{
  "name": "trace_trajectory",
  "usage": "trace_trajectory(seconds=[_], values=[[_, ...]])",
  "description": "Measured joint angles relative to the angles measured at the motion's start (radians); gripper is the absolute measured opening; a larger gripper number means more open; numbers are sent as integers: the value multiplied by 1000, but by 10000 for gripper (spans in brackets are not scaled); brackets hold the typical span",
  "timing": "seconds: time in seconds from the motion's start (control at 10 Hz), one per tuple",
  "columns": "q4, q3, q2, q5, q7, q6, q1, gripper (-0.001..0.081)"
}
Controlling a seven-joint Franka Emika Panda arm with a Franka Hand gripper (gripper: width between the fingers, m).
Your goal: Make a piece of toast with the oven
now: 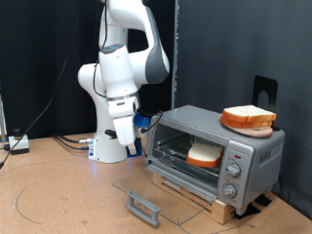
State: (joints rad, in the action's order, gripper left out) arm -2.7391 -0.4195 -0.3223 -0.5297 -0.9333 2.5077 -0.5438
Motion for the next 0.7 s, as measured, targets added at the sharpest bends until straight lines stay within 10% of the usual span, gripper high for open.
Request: trace_trajectory(seconds=[0.4, 0.7], values=[[-5, 93, -97, -230, -242, -74, 73, 396], [-8, 137, -225, -235, -272, -222, 77, 396]])
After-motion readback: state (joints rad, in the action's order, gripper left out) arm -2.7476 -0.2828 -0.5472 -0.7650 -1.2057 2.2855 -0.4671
